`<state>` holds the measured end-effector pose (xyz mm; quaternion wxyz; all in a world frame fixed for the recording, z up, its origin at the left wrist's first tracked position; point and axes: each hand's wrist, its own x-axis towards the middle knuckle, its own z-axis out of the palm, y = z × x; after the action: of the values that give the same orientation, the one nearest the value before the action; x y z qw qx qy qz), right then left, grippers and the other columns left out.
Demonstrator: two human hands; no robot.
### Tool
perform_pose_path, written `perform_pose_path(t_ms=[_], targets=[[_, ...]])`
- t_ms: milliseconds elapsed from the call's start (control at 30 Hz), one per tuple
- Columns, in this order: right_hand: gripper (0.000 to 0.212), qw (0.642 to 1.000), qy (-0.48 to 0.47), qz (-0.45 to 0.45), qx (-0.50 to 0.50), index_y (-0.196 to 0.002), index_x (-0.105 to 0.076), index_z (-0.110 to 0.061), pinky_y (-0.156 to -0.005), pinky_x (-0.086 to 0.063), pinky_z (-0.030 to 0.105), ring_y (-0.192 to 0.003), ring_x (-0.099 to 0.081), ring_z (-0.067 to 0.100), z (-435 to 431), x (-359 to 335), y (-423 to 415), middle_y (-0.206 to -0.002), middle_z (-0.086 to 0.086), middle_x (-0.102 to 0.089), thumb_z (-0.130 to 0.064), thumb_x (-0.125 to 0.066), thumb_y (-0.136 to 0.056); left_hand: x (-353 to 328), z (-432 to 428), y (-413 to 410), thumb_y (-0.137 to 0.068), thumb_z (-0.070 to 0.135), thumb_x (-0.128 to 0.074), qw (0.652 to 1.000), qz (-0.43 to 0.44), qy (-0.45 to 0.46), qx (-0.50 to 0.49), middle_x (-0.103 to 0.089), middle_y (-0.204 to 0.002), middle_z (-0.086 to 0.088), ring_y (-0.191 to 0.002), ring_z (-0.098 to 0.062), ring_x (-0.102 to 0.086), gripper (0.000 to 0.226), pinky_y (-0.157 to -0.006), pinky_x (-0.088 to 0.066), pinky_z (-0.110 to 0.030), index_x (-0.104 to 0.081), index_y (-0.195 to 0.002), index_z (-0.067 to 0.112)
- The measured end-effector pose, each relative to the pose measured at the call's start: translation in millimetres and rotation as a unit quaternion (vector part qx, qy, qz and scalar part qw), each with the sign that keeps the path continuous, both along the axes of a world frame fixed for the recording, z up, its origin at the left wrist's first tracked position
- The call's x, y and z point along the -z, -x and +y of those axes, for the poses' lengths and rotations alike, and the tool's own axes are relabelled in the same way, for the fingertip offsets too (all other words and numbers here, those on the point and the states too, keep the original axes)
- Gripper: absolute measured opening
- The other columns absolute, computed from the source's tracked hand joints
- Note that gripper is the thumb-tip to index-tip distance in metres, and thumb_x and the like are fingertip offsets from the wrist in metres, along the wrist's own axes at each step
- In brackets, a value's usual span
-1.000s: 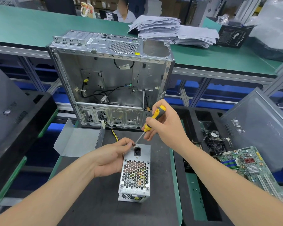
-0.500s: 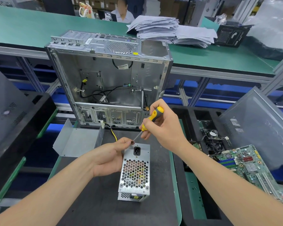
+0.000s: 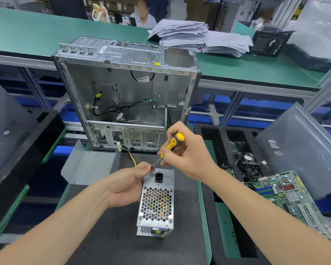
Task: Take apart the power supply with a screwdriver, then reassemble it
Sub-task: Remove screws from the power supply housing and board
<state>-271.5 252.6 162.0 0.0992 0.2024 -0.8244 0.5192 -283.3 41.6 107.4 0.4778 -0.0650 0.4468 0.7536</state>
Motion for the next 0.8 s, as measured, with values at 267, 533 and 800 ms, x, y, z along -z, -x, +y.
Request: perform_pose_path(t_ms=[267,533,800], targets=[[0.025,0.999,0.017,-0.005,0.028,-0.095,-0.045,-0.024,-0.057,-0.063,0.039,-0.062,-0.077,0.023,-0.3,-2.7,1.8,-0.069,0.007,-0.070,-0.016,-0.069,-0.096,1.6,1.4,1.2,-0.114,0.032,-0.031,1.000,0.007,0.026,-0.001,-0.060,-0.139,-0.031,-0.132,-0.047,-0.057,0.022,-0.116,-0.035,-0.066,-0.046,-0.114,0.015],[0.025,0.999,0.033,-0.010,0.030,-0.093,-0.045,-0.031,-0.057,-0.063,0.043,-0.062,-0.077,0.025,0.8,-0.3,-1.2,-0.069,0.006,-0.070,-0.022,-0.068,-0.095,4.6,-0.5,4.1,-0.114,0.030,-0.034,1.000,0.003,0.026,0.006,-0.058,-0.141,-0.031,-0.136,-0.048,-0.052,0.021,-0.117,-0.033,-0.067,-0.048,-0.111,0.015],[0.025,0.998,0.043,-0.011,0.036,-0.093,-0.045,-0.028,-0.056,-0.061,0.054,-0.061,-0.077,0.027,-0.3,-2.6,-2.4,-0.068,0.009,-0.069,-0.018,-0.068,-0.094,0.8,0.4,1.7,-0.113,0.028,-0.038,1.000,0.008,0.023,-0.001,-0.056,-0.142,-0.033,-0.137,-0.048,-0.051,0.020,-0.117,-0.033,-0.067,-0.051,-0.110,0.013]])
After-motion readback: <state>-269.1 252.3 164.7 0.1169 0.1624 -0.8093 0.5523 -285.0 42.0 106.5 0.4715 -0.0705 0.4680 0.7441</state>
